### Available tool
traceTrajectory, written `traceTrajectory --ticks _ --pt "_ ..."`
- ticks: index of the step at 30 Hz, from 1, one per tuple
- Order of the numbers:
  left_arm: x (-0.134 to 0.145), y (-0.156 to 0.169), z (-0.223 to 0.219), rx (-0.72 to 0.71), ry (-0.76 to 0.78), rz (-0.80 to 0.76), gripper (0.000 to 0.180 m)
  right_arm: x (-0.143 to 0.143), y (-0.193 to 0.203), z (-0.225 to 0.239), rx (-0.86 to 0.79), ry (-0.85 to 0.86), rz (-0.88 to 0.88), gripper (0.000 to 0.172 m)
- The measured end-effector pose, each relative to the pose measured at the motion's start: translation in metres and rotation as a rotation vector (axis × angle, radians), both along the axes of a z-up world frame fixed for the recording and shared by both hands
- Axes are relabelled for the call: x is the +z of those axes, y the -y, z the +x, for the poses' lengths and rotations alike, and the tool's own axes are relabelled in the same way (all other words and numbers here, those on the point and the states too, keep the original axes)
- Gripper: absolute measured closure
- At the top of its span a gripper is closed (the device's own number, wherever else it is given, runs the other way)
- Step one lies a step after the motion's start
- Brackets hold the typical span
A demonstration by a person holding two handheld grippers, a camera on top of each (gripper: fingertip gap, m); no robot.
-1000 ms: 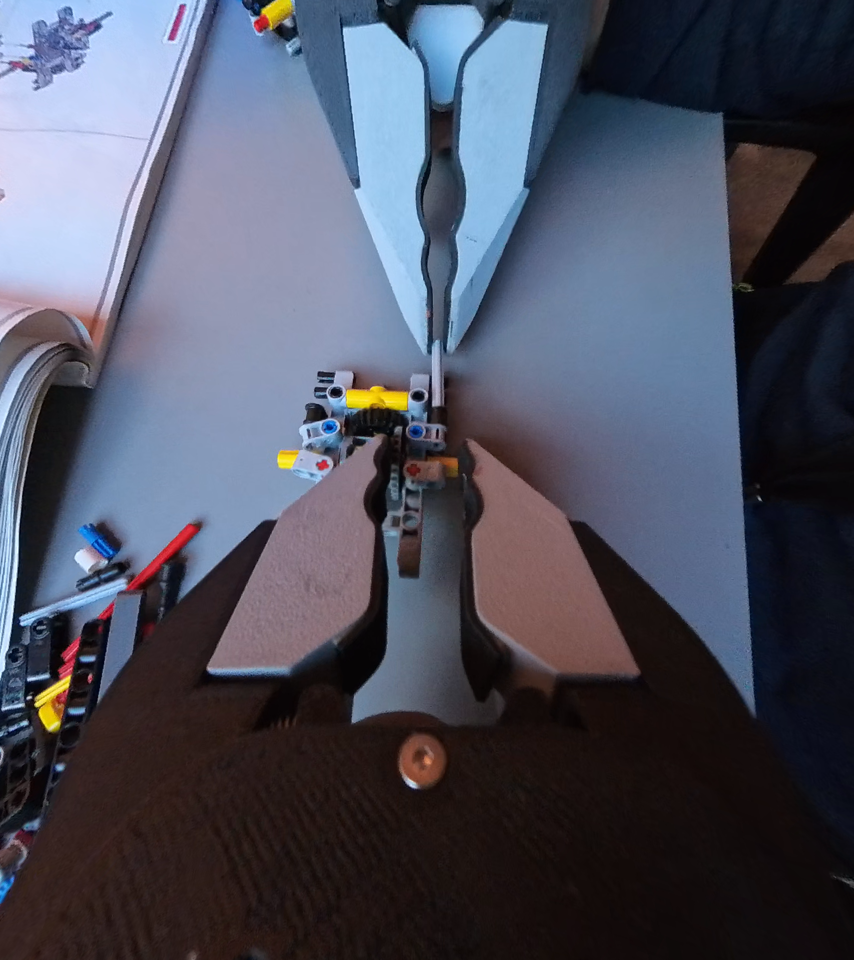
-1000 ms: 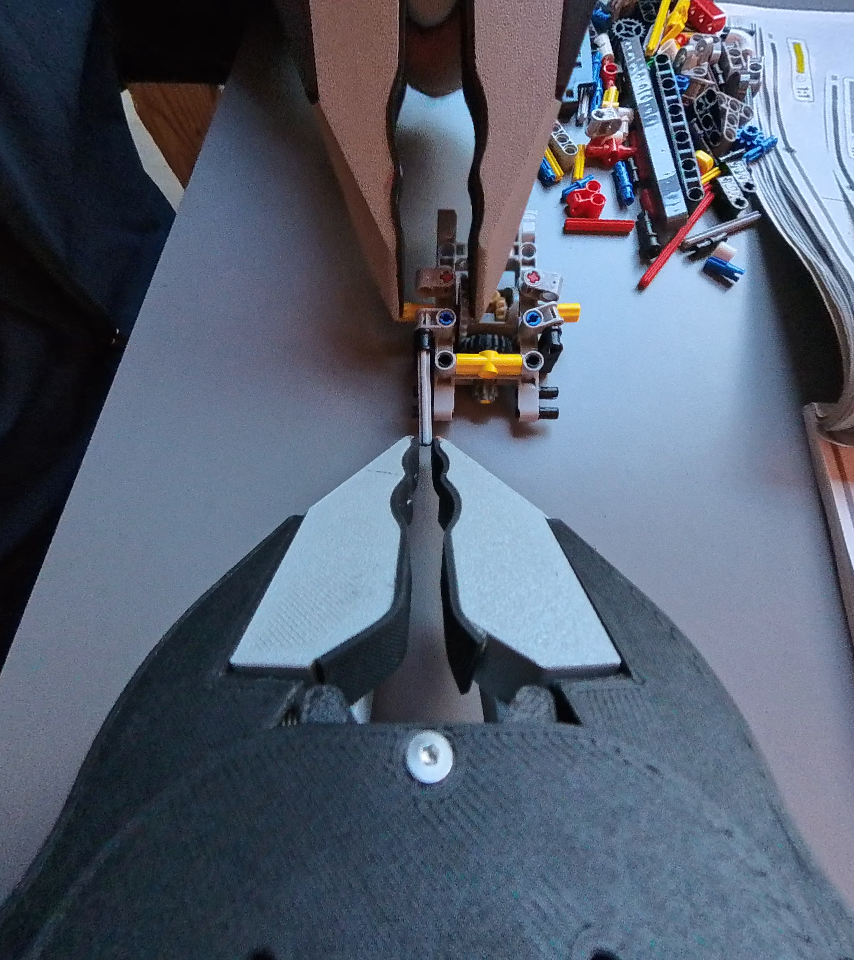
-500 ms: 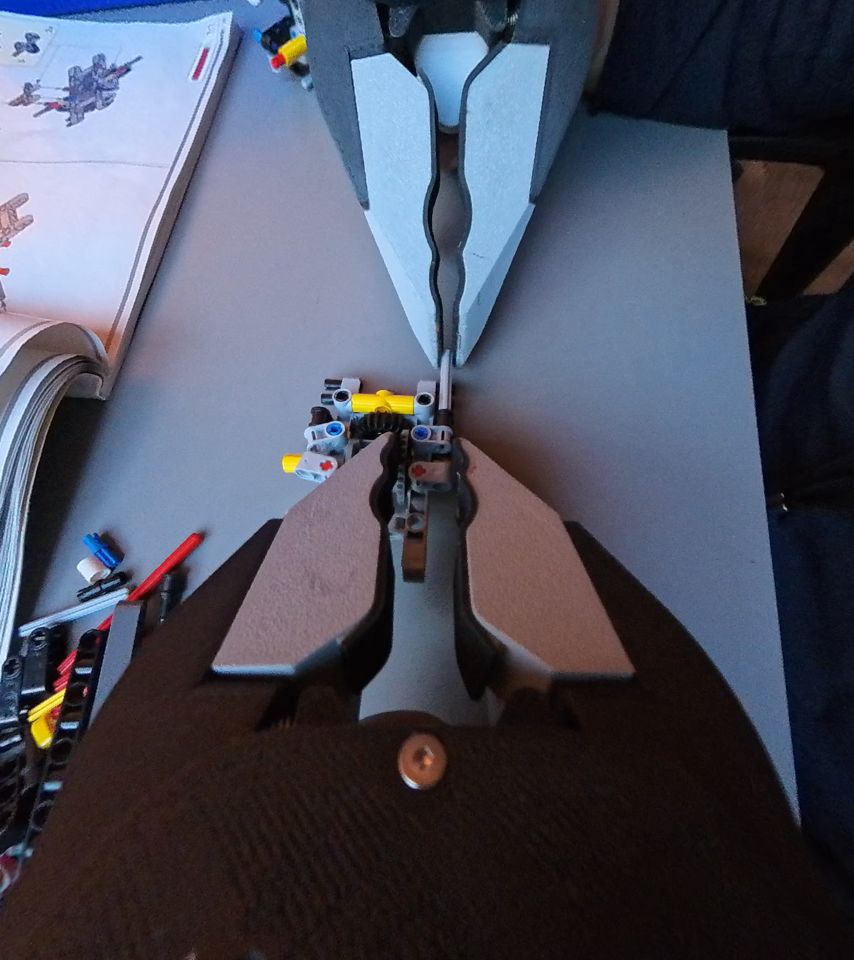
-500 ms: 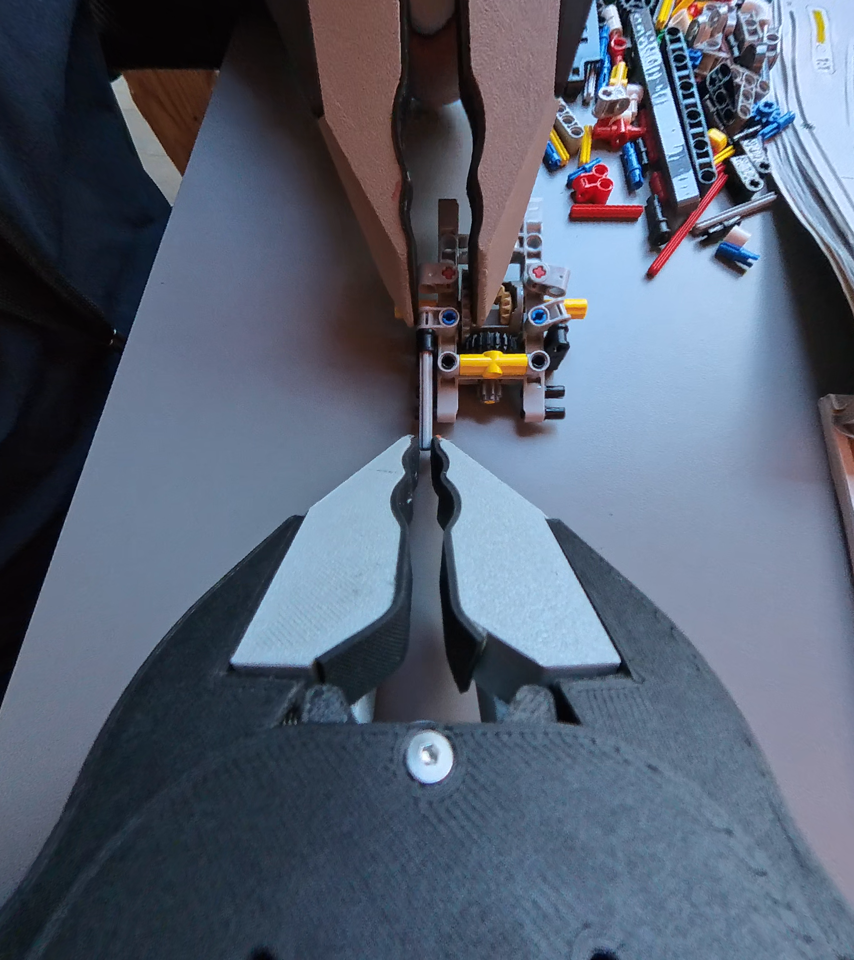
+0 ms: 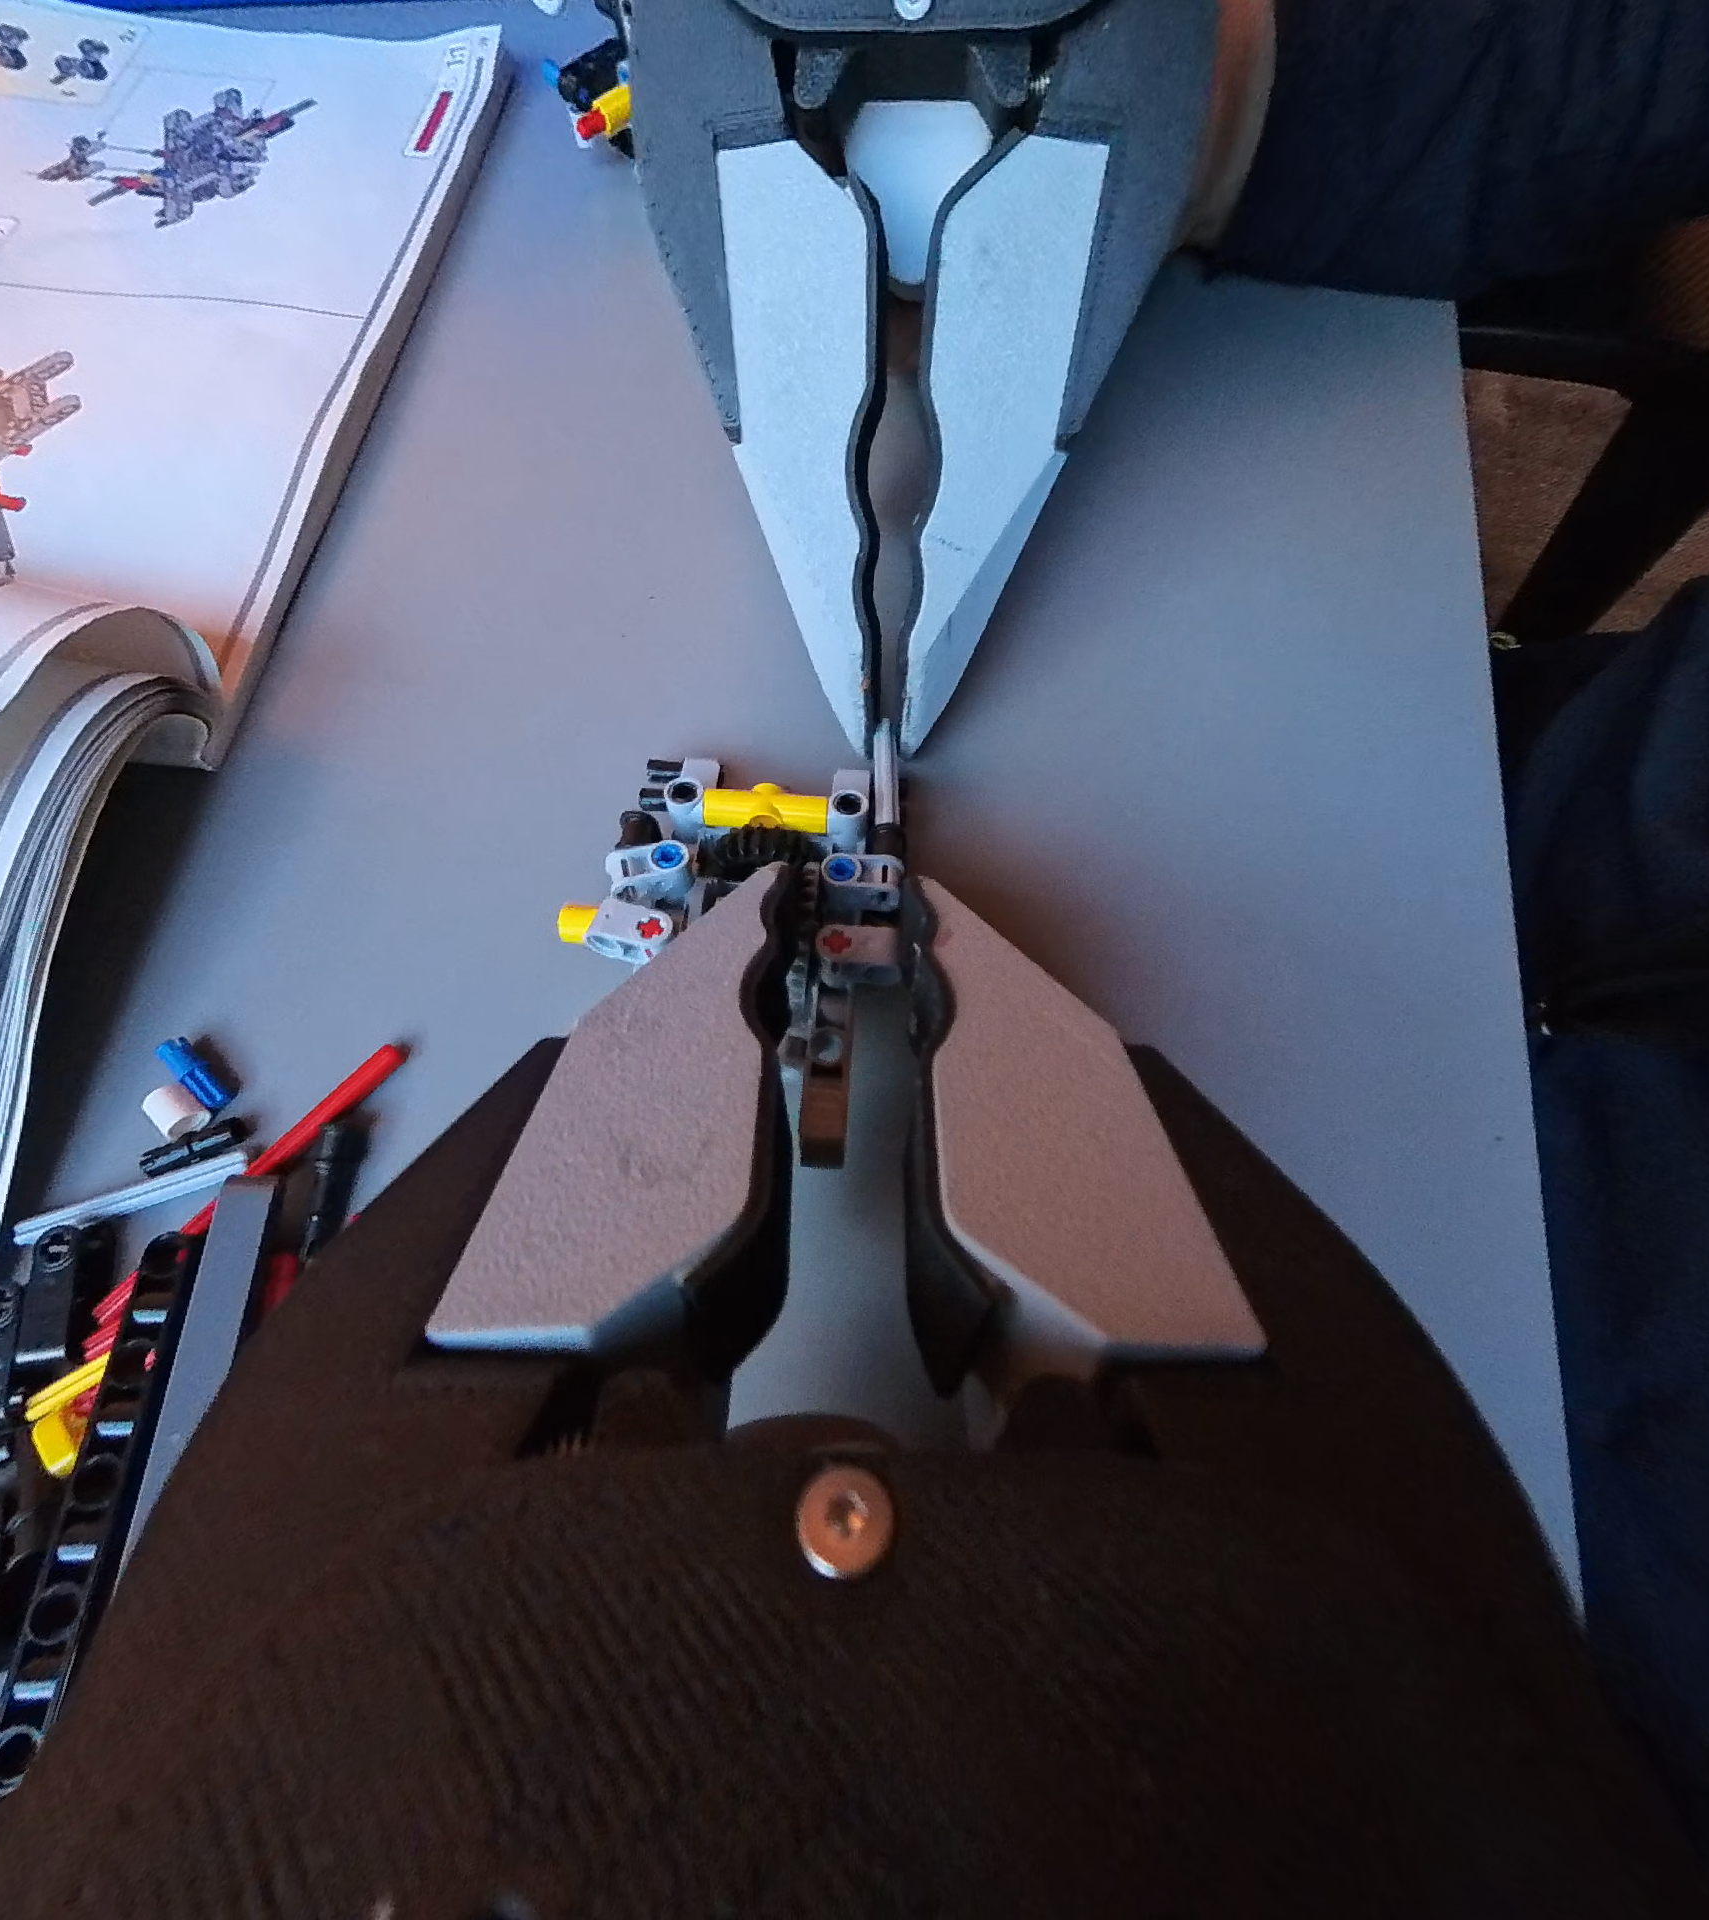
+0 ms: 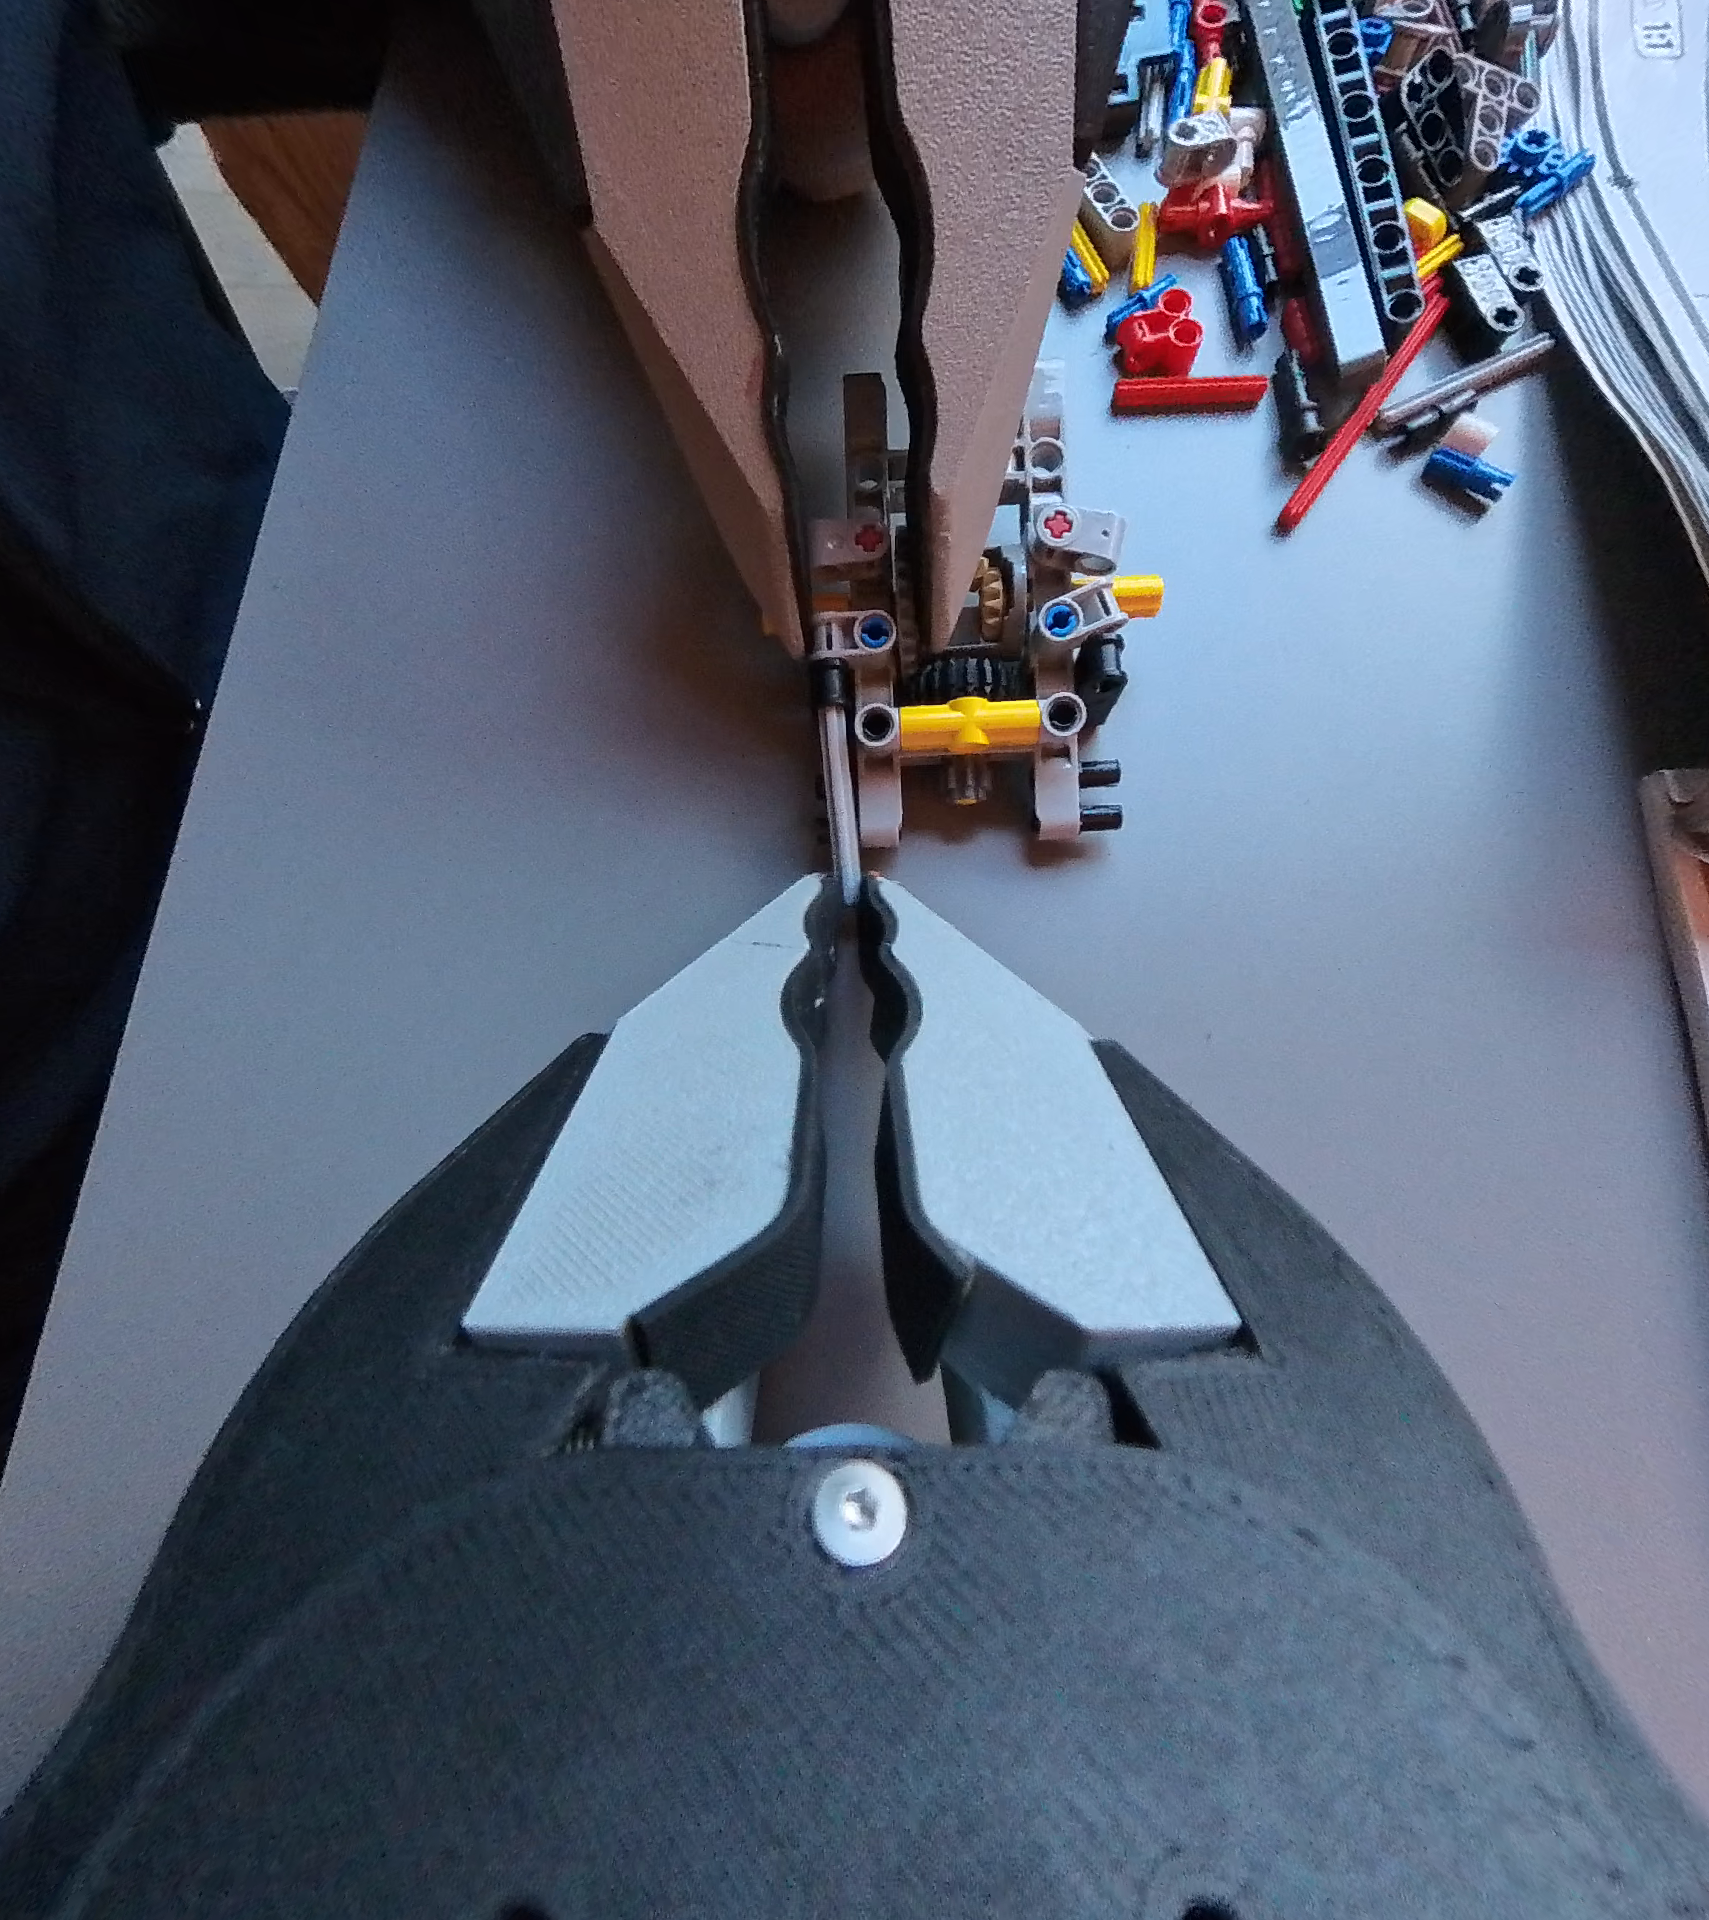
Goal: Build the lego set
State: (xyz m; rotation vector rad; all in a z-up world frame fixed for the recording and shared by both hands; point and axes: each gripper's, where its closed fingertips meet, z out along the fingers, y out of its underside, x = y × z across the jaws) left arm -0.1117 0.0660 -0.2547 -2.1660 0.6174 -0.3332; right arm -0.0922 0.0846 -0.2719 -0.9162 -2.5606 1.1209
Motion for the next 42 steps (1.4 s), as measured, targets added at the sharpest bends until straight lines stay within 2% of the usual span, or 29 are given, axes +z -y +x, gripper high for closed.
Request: traceTrajectory --ticks 13,23,24,26,27,29,32,36,42 --pt "0.001 0.001 -0.002 0.026 0.002 0.006 0.165 0.000 0.011 -0.006 0.003 0.056 -0.036 0.172" --pt "0.002 0.000 -0.004 0.034 0.020 0.001 0.164 0.001 0.008 -0.010 0.017 0.019 -0.034 0.171" --pt "0.003 0.001 -0.002 0.022 0.026 -0.007 0.163 0.002 0.007 -0.010 0.016 0.017 -0.049 0.171" --pt "0.009 0.005 0.003 -0.003 0.058 -0.028 0.145 0.002 0.009 -0.008 0.027 0.015 -0.057 0.170" --pt "0.012 0.007 0.003 -0.004 0.059 -0.032 0.144 0.002 0.010 -0.008 0.031 0.004 -0.047 0.170" --pt "0.016 0.012 -0.003 0.001 0.027 -0.028 0.148 0.002 0.011 -0.007 0.040 -0.013 -0.037 0.170" --pt "0.014 0.020 -0.010 -0.003 0.028 -0.043 0.165 0.003 0.012 -0.006 0.044 -0.004 -0.050 0.170" --pt "0.011 0.021 -0.010 -0.006 0.047 -0.056 0.165 0.005 0.012 -0.007 0.042 -0.007 -0.070 0.170" --pt "0.012 0.023 -0.006 -0.024 0.042 -0.064 0.153 0.007 0.011 -0.007 0.038 0.000 -0.086 0.171"
